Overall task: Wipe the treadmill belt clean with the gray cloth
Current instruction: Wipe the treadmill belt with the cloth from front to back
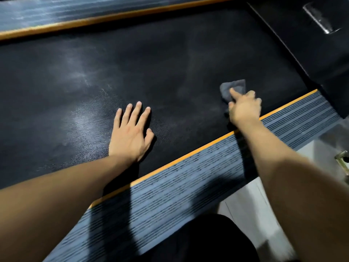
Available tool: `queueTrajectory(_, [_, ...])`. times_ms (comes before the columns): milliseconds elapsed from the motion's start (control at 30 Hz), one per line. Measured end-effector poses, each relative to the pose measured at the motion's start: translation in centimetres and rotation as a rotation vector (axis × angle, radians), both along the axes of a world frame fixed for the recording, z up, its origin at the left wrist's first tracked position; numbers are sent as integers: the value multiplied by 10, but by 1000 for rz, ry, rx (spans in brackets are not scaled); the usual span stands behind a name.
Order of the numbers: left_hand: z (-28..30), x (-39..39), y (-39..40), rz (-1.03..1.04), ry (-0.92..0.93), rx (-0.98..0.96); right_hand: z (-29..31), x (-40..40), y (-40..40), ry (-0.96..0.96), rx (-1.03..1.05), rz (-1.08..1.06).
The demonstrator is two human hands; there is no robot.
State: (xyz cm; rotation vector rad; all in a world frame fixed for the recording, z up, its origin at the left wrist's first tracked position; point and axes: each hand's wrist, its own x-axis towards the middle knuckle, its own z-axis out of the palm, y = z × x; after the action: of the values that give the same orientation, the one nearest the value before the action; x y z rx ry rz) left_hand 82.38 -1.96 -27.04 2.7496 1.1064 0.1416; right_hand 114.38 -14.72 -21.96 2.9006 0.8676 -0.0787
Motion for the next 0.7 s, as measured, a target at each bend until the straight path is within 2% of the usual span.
queueTrajectory(200, [3, 0, 1, -14, 10, -8, 3, -189, 24, 109, 157, 417])
queueTrajectory(267, [3, -1, 2, -26, 17, -14, 1, -198, 23, 148, 185, 519])
queueTrajectory(333, [4, -4, 4, -53, 10, -29, -1, -167, 14, 132, 193, 482])
queueTrajectory(467, [8, -43, 0, -163, 55, -11, -3, -101, 8, 68, 185, 117])
queueTrajectory(533, [9, -65, -5, -176, 72, 0, -5, -100, 14, 55, 172, 30])
queueTrajectory(600, [9, -77, -5, -158, 72, -16, -5, -126, 24, 22, 202, 72])
queueTrajectory(700, [8, -82, -1, -130, 54, -60, -5, -200, 38, 43, 180, 363])
